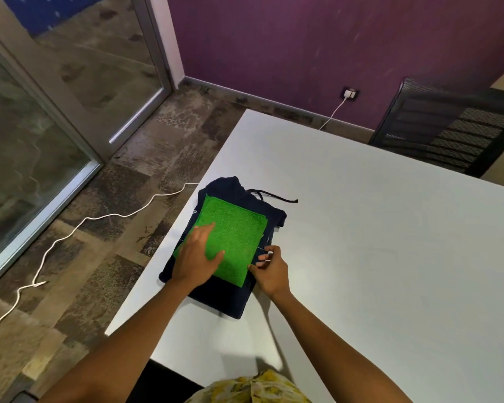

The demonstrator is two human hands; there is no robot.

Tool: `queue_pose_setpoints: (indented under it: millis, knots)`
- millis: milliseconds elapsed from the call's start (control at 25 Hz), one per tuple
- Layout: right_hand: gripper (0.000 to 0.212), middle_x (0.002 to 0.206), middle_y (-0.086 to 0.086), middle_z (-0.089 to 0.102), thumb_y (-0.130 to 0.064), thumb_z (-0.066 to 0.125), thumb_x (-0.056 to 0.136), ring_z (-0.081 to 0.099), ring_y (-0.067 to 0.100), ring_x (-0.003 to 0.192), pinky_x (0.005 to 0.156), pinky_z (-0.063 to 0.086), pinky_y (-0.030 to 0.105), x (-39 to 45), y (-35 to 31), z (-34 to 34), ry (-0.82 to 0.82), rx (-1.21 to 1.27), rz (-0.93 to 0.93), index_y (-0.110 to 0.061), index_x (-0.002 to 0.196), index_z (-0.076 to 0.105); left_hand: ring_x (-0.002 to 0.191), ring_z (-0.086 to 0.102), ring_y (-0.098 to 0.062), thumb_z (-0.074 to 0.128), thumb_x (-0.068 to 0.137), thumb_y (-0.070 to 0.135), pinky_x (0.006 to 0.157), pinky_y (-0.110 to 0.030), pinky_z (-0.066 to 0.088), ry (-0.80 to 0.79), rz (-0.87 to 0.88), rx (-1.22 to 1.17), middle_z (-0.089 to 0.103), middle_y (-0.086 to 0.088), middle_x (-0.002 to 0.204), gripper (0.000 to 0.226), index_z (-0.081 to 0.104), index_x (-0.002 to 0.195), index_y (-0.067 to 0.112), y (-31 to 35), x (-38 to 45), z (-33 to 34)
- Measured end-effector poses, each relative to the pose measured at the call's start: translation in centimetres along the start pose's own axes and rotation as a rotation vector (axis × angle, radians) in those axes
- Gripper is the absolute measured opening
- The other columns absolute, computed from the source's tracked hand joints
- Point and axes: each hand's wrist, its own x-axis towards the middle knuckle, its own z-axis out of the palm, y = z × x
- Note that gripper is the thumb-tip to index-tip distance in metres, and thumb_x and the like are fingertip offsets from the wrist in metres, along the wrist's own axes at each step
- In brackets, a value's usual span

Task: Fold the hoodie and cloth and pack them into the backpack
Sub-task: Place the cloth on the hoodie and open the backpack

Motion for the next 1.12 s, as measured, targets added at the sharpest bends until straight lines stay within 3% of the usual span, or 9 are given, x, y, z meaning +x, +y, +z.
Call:
queue_pose_setpoints:
  millis: [160,240,280,400,560,640,760,840,1120]
  knots:
    - [0.038,0.102,-0.001,0.063,-0.012,0.075,0.079,0.060,0.014,0.096,0.078,0.043,0.011,-1.5,0.9,-1.3,0.041,-0.013,-0.063,-0.008,0.112,0.057,0.153,-0.013,-0.023,0.030,0.090,0.073,0.122,-0.052,0.004,-0.319,0.228,0.258,-0.008,0.006,0.167,0.082,0.005,0.159,0.034,0.6,-0.1,3.0]
    - [0.036,0.107,0.003,0.065,-0.020,0.070,0.077,0.061,0.018,0.102,0.083,0.043,0.020,-1.9,1.7,-2.5,0.060,-0.011,-0.056,-0.007,0.109,0.060,0.148,-0.023,-0.024,0.010,0.081,0.081,0.122,-0.053,-0.003,-0.437,0.229,0.399,-0.025,0.006,0.163,0.091,-0.007,0.158,0.035,0.3,-0.5,3.8]
    - [0.034,0.109,0.004,0.066,-0.020,0.069,0.078,0.061,0.019,0.104,0.085,0.042,0.021,-2.2,2.0,-3.2,0.071,-0.015,-0.047,-0.007,0.109,0.061,0.148,-0.024,-0.025,0.014,0.083,0.080,0.122,-0.053,-0.005,-0.455,0.218,0.434,-0.028,0.005,0.162,0.090,-0.009,0.157,0.035,0.2,-0.5,4.0]
    - [0.024,0.112,0.001,0.063,-0.008,0.070,0.085,0.057,0.016,0.104,0.083,0.039,0.014,-3.3,3.1,-5.6,0.110,-0.043,-0.034,-0.010,0.109,0.063,0.152,-0.017,-0.029,0.047,0.096,0.054,0.122,-0.053,-0.006,-0.397,0.152,0.383,-0.024,0.004,0.163,0.083,-0.004,0.159,0.033,1.0,-0.6,4.5]
    - [0.024,0.111,0.002,0.063,-0.005,0.069,0.085,0.058,0.017,0.105,0.078,0.035,-0.002,-5.0,4.6,-9.8,0.204,-0.066,-0.073,-0.011,0.108,0.066,0.154,-0.011,-0.029,0.055,0.095,0.051,0.123,-0.052,-0.004,-0.376,0.177,0.334,-0.007,0.002,0.167,0.084,0.004,0.159,0.033,4.6,-0.8,5.4]
    - [0.023,0.113,0.004,0.066,-0.006,0.069,0.085,0.060,0.020,0.110,0.083,0.038,0.004,-5.9,5.1,-12.3,0.254,-0.043,-0.073,-0.014,0.106,0.067,0.154,-0.010,-0.025,0.054,0.095,0.056,0.122,-0.048,-0.006,-0.354,0.222,0.242,0.002,0.003,0.167,0.081,0.010,0.159,0.033,8.0,-1.0,6.2]
    - [0.022,0.115,-0.002,0.066,-0.012,0.069,0.085,0.059,0.019,0.115,0.100,0.045,0.032,-7.5,5.7,-16.3,0.296,-0.023,-0.080,-0.025,0.103,0.067,0.154,-0.008,-0.022,0.053,0.098,0.050,0.123,-0.045,-0.006,-0.297,0.299,0.112,0.011,0.001,0.167,0.074,0.014,0.159,0.032,14.5,-1.4,7.9]
    - [0.022,0.115,-0.004,0.065,-0.014,0.069,0.086,0.057,0.018,0.118,0.106,0.043,0.040,-9.0,6.4,-20.3,0.350,-0.014,-0.091,-0.030,0.101,0.065,0.154,-0.007,-0.020,0.049,0.100,0.046,0.123,-0.041,-0.006,-0.282,0.377,0.057,0.015,0.001,0.166,0.069,0.014,0.158,0.033,20.0,-2.6,9.4]
    - [0.019,0.112,-0.013,0.062,-0.013,0.066,0.092,0.049,0.013,0.121,0.100,0.036,0.024,-15.7,9.0,-37.3,0.631,-0.001,-0.176,-0.026,0.106,0.068,0.154,-0.006,-0.016,0.044,0.101,0.052,0.123,-0.041,-0.002,-0.324,0.646,-0.064,0.017,0.006,0.166,0.066,0.014,0.158,0.037,39.0,-8.0,15.1]
